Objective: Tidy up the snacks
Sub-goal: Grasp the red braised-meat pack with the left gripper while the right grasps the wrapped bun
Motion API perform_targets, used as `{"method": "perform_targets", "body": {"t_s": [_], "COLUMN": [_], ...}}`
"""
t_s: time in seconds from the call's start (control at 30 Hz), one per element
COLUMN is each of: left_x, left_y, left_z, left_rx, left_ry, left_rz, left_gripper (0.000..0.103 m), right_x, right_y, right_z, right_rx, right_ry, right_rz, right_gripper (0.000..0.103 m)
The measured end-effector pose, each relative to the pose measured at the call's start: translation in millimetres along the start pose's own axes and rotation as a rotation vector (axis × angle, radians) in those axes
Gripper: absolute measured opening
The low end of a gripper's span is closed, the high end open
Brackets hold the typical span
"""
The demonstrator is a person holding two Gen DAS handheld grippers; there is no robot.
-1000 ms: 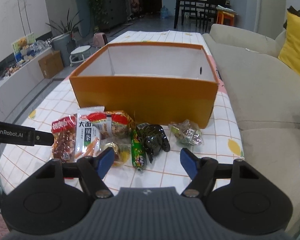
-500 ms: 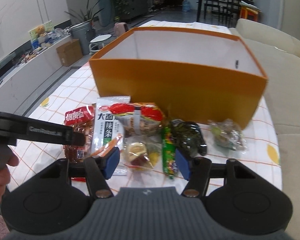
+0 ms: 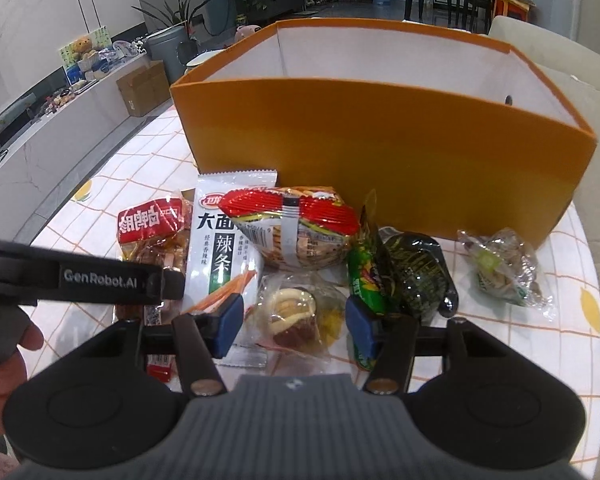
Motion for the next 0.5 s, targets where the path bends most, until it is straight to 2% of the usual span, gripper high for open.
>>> {"method": "perform_targets", "body": {"t_s": [0.1, 0.17, 0.23, 0.3, 0.5], "left_x": [0, 0, -1, -2, -1], "left_y": [0, -1, 1, 1, 8], "left_z": [2, 4, 7, 6, 1], "left_rx": [0.001, 0.003, 0.002, -0.001, -0.004], "left_ry": [-0.014, -0.035, -0.056, -0.054, -0.052], "left_rz": [0.003, 0.004, 0.009, 0.007, 0.030], "left_gripper": [0.087, 0.081, 0.069, 0.068, 0.063], "right_x": [0, -1, -4, -6, -6], "right_y": [-4, -8, -13, -14, -14], "right_z": [0, 2, 2, 2, 4], "right_rx": [0.003, 0.011, 0.012, 0.015, 0.019], "right_ry": [-0.005, -0.015, -0.021, -0.023, -0.034], "right_rz": [-0.001, -0.020, -0.042, -0.047, -0.049], "right_gripper": [0.056, 0.056, 0.054, 0.049, 0.046]}}
Point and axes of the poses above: each gripper's, at about its wrist camera, not at the fingertips, and y roughly against the way its jaws point, z to its right, x to its top, the point moved 4 cm from there along -y, roughly the way its jaws point, and after that the axes turned 3 degrees about -y, right-handed, at the moved point
